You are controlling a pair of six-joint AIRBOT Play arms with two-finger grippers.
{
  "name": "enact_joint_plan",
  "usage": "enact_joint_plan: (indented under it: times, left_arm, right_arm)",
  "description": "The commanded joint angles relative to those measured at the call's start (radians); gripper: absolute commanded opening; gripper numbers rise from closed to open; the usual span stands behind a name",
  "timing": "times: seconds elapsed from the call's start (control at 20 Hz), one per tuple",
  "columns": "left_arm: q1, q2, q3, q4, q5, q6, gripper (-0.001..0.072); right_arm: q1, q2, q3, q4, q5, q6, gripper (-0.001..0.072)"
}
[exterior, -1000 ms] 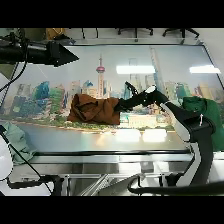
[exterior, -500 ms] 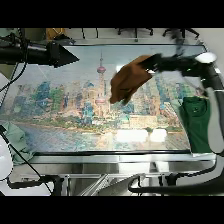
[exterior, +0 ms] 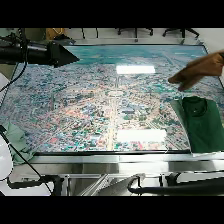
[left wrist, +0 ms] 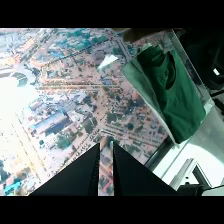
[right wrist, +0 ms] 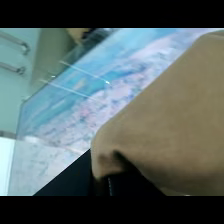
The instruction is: Fold the shirts.
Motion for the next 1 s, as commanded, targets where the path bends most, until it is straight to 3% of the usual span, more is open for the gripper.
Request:
enact_joint_plan:
  times: [0.0, 0.15, 0.3, 0.45, 0.65, 0.85, 0.95]
  left_arm:
    - [-0.001, -0.001, 0.0, 0.0, 0.013, 0.0, 0.0105]
    - [-0.005, -0.001, 0.0, 0.0, 0.006, 0.0, 0.0105]
    - [-0.005, -0.001, 0.0, 0.0, 0.005, 0.001, 0.0105]
    - [-0.005, -0.001, 0.0, 0.0, 0.005, 0.002, 0.0105]
    - [-0.005, -0.001, 0.0, 0.0, 0.005, 0.016, 0.0104]
    - [-0.005, -0.002, 0.0, 0.0, 0.005, 0.027, 0.0105]
    - [-0.005, -0.003, 0.0, 0.001, 0.005, 0.031, 0.0105]
  right_arm:
    - [-0.133, 0.016, 0.004, -0.189, 0.146, 0.195, 0.002]
    - [-0.212, 0.089, 0.004, -0.256, 0.221, 0.352, 0.0021]
    - [-0.257, 0.14, 0.004, -0.356, 0.339, 0.42, 0.0021]
    - [-0.257, 0.176, -0.021, -0.542, 0.445, 0.422, 0.002]
    - [-0.257, 0.251, -0.231, -0.571, 0.445, 0.423, 0.002]
    - [-0.257, 0.281, -0.47, -0.811, 0.424, 0.388, 0.0021]
    - [-0.257, 0.28, -0.533, -0.888, 0.341, 0.348, 0.0022]
